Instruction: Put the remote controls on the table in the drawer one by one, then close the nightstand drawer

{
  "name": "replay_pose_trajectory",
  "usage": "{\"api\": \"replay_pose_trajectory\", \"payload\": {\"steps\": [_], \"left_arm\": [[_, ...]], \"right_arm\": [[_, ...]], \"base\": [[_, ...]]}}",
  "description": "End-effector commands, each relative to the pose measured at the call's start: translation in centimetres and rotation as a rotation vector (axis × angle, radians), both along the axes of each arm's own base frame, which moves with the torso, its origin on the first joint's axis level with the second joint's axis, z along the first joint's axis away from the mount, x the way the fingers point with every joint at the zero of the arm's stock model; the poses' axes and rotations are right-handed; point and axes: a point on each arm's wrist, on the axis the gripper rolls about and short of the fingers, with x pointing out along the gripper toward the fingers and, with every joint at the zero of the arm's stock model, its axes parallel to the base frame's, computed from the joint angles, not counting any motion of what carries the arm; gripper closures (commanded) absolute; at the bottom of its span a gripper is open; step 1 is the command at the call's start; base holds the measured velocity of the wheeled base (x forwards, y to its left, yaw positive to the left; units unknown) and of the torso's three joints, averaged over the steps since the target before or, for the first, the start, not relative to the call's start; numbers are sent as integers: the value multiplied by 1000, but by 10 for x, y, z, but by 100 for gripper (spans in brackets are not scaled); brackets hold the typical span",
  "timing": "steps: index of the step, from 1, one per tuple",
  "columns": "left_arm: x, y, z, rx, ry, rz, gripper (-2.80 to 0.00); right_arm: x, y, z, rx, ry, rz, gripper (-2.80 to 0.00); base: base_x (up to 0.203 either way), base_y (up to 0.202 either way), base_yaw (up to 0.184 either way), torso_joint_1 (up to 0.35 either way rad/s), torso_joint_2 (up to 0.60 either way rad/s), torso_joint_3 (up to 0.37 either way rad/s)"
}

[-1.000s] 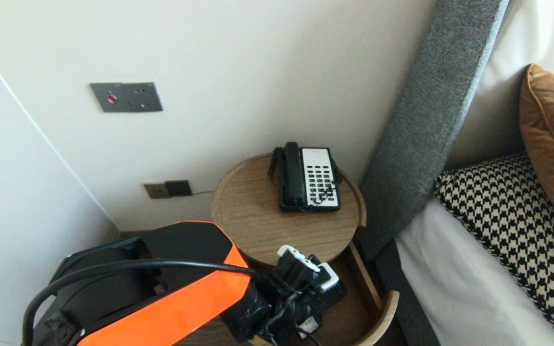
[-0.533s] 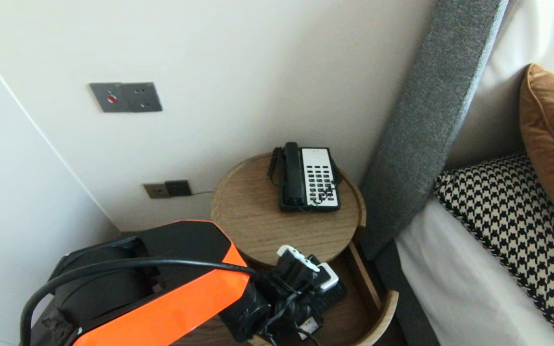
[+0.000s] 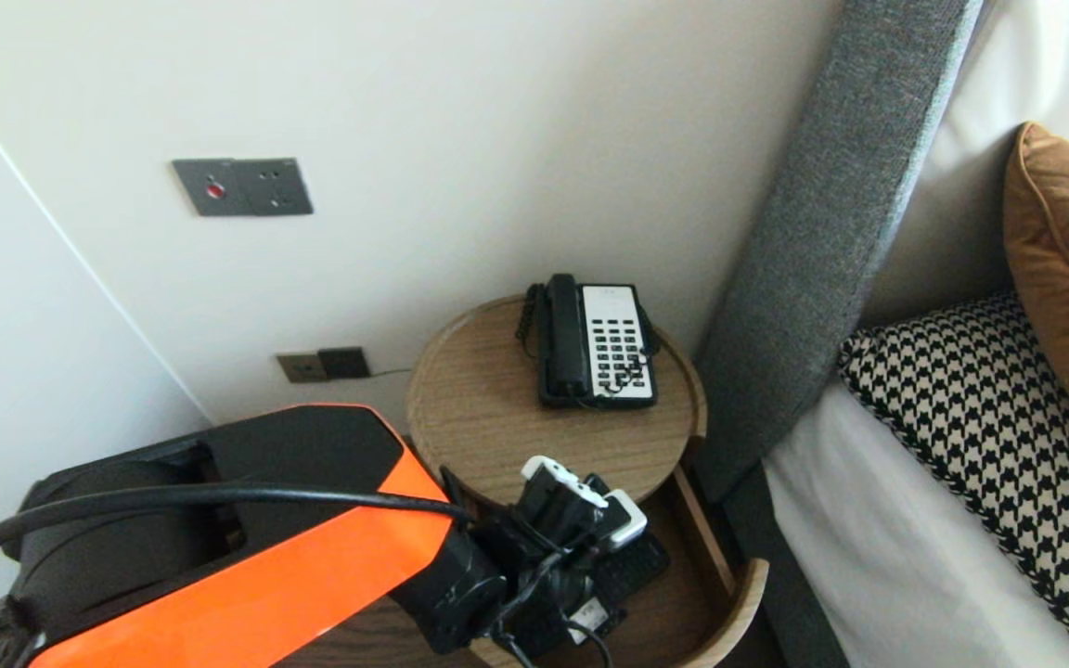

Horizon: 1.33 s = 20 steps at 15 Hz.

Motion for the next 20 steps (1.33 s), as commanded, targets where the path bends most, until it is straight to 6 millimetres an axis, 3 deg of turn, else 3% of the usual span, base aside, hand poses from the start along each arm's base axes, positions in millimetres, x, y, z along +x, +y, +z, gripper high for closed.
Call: {"api": "replay_pose_trajectory", "payload": {"steps": [1,12,13,20], "left_arm": [[-4,4,30,-52,-42,0,-280],[-41,50,102,-157,-90,20,-280],[-44,55,105,-162,-87,27,0],[-63,79,117,-193,-58,75,0]], "right_arm": [[0,0,0,-1,1,0,0],[0,0,0,0,1,0,0],[0,0,0,-1,-1,0,0],[0,0,0,-1,2,1,0]], "base": [[0,0,0,0,0,0],[0,0,0,0,0,0],[0,0,0,0,0,0],[0,0,0,0,0,0]]}}
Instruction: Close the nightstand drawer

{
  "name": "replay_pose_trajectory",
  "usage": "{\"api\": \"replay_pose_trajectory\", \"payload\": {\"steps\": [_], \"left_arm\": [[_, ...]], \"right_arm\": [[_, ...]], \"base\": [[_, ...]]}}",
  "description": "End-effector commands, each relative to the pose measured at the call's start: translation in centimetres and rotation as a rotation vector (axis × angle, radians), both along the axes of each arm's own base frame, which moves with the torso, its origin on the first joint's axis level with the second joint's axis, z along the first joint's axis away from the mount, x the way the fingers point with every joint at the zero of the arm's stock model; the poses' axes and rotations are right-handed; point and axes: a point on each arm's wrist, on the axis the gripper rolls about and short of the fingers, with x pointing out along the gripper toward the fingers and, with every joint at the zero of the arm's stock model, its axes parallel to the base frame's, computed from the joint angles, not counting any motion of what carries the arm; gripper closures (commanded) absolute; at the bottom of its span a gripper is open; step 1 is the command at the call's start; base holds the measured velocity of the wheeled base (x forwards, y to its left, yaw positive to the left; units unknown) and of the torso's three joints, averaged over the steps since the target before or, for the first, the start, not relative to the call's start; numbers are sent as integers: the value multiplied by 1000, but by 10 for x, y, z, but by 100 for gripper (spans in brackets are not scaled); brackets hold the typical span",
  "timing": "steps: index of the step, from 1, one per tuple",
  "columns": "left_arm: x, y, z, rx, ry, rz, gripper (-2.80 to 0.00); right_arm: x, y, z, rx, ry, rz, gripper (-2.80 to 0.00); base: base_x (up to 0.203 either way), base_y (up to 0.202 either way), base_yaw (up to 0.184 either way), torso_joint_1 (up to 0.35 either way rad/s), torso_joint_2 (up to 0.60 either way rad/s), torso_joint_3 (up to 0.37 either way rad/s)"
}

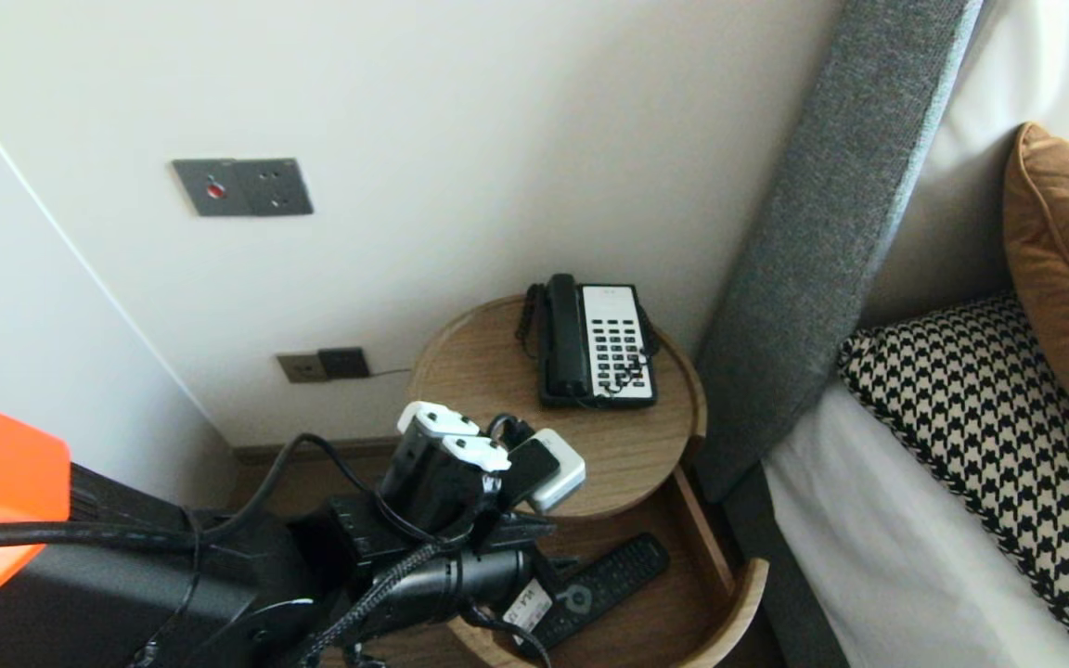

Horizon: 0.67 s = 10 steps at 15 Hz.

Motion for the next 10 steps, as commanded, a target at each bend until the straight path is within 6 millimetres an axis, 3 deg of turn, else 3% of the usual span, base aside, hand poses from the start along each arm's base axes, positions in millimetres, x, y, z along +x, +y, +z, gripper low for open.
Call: {"api": "replay_pose_trajectory", "payload": {"steps": [1,5,10], "left_arm": [[-8,11,8,-12,-11,20,0],[-20,26,0,9,46,47,0],[-42,45,-27,73,159,-20,0]], "right_arm": [[0,0,0,0,1,0,0],[0,0,0,0,2,0,0],[0,0,0,0,2,0,0]], "base": [[0,0,0,0,0,0],[0,0,0,0,0,0],[0,0,0,0,0,0]]}}
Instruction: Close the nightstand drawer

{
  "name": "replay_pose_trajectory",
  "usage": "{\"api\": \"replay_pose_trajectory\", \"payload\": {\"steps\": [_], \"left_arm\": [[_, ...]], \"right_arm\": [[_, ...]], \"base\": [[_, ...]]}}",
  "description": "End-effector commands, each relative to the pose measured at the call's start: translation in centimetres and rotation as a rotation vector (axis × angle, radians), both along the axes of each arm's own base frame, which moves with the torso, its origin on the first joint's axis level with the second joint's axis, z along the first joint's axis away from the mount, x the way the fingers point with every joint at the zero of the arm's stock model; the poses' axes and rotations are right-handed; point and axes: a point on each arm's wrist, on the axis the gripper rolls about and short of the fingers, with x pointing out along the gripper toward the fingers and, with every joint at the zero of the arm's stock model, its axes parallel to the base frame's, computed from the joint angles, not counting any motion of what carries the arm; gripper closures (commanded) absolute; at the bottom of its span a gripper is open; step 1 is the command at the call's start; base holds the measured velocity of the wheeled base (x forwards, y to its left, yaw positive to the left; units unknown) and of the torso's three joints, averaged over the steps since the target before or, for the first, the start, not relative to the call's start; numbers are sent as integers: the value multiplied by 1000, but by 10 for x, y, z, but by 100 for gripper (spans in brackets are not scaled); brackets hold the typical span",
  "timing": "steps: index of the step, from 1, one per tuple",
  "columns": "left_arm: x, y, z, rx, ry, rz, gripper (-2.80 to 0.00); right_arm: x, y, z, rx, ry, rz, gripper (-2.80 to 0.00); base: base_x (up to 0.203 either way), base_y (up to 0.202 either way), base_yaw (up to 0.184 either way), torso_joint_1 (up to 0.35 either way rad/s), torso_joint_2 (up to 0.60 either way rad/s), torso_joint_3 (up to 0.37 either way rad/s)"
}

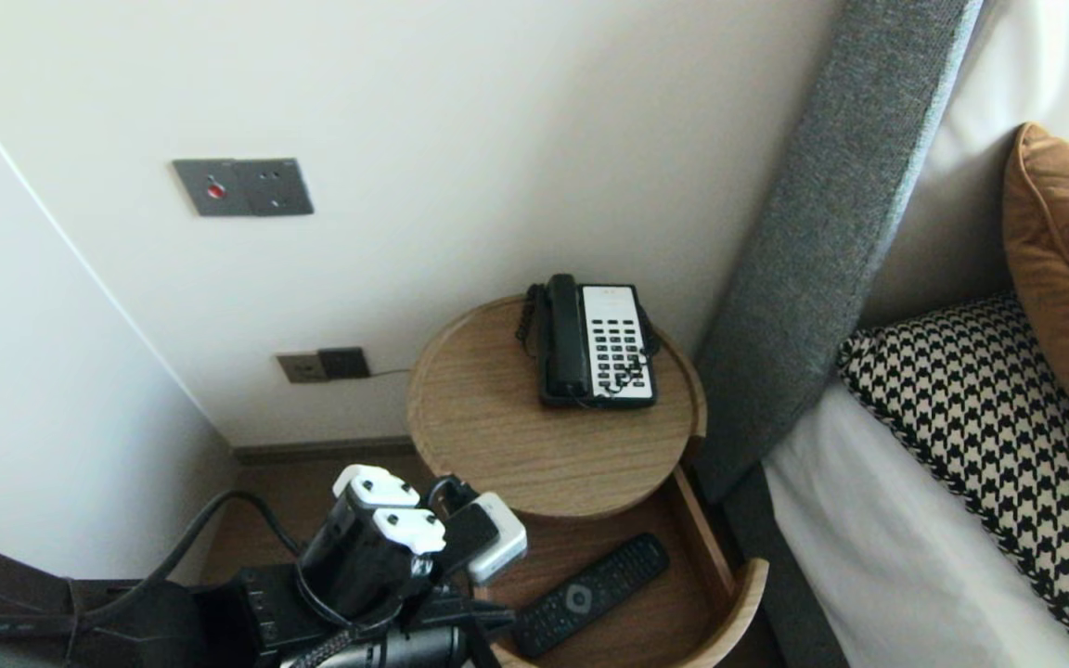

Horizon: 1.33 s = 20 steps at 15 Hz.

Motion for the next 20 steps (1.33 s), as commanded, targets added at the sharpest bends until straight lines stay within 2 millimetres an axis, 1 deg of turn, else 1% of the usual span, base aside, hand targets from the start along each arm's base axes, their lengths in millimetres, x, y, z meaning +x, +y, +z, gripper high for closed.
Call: {"api": "replay_pose_trajectory", "payload": {"steps": [1,3,7,15,20], "left_arm": [[-10,9,-11,19,59,-49,0],[-12,11,-17,40,82,-54,0],[-14,13,-24,59,106,-60,0],[-12,8,-36,85,150,-85,0],[-7,0,-46,84,147,-90,0]], "right_arm": [[0,0,0,0,1,1,0],[0,0,0,-1,2,1,0],[0,0,0,0,2,2,0],[0,0,0,0,1,0,0],[0,0,0,0,1,1,0]], "base": [[0,0,0,0,0,0],[0,0,0,0,0,0],[0,0,0,0,0,0],[0,0,0,0,0,0],[0,0,0,0,0,0]]}}
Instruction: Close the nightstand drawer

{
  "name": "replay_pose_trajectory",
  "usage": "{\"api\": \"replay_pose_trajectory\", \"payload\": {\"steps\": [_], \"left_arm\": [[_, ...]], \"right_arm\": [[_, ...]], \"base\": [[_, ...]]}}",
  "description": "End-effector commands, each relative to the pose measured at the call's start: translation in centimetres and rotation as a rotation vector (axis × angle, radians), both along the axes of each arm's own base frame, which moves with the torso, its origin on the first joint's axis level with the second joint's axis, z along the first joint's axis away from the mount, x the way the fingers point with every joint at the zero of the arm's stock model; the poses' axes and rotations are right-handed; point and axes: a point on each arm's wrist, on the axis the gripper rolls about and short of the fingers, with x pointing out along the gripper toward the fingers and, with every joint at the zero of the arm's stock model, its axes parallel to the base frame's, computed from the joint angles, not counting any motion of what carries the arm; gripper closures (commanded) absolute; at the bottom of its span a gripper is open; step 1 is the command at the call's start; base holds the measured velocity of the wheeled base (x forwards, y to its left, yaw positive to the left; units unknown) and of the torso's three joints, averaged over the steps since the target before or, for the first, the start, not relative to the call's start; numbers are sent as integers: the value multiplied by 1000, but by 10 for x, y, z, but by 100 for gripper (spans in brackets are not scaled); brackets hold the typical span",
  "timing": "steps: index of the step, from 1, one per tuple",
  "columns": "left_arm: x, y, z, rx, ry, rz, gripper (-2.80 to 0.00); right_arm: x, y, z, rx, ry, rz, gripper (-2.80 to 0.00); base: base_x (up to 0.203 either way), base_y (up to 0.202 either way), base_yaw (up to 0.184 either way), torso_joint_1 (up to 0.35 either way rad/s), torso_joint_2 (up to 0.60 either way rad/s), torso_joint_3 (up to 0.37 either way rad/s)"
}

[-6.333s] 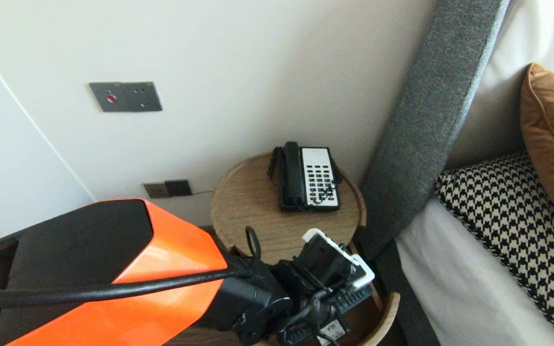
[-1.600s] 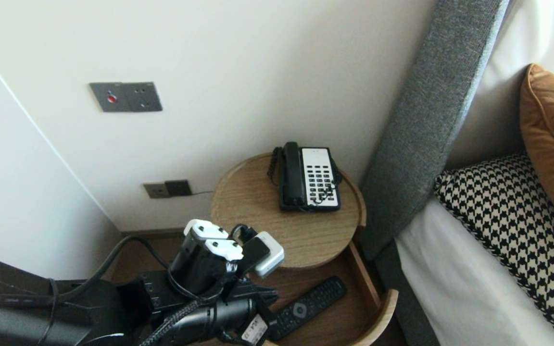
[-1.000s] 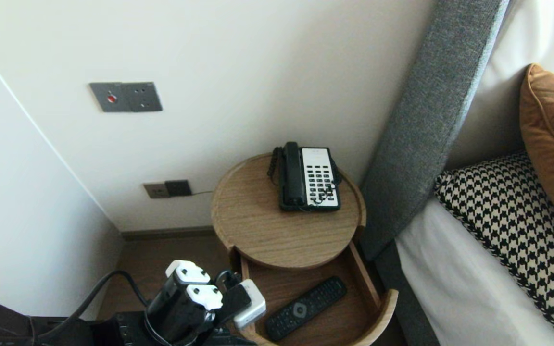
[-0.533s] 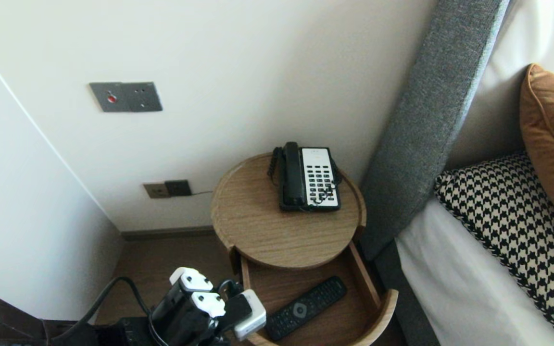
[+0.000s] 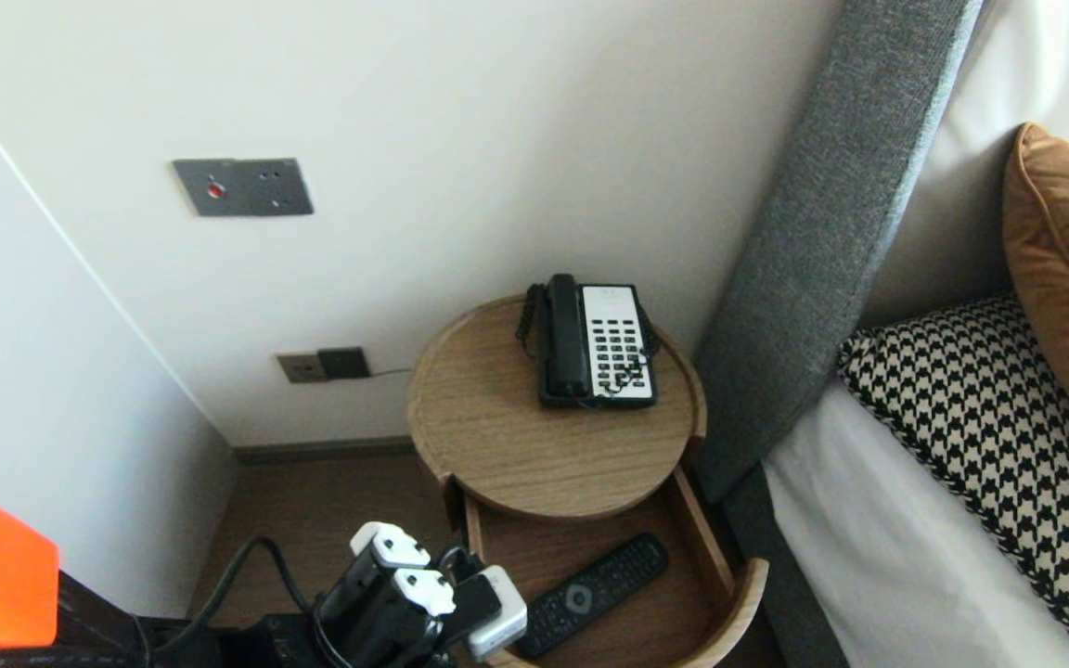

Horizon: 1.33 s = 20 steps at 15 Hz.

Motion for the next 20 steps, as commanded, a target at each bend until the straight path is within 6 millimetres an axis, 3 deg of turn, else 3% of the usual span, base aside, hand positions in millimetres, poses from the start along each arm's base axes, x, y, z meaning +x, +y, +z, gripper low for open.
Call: {"api": "replay_pose_trajectory", "payload": {"steps": [1,10,20], "left_arm": [[4,-5,-9,11,9,1,0],[16,-17,-10,-5,-7,5,0],[52,-13,-11,-22,-25,109,0]], "right_arm": [[0,0,0,-1,1,0,0],[0,0,0,0,1,1,0],[0,0,0,0,2,0,0]], "base": [[0,0,0,0,0,0],[0,0,0,0,0,0],[0,0,0,0,0,0]]}}
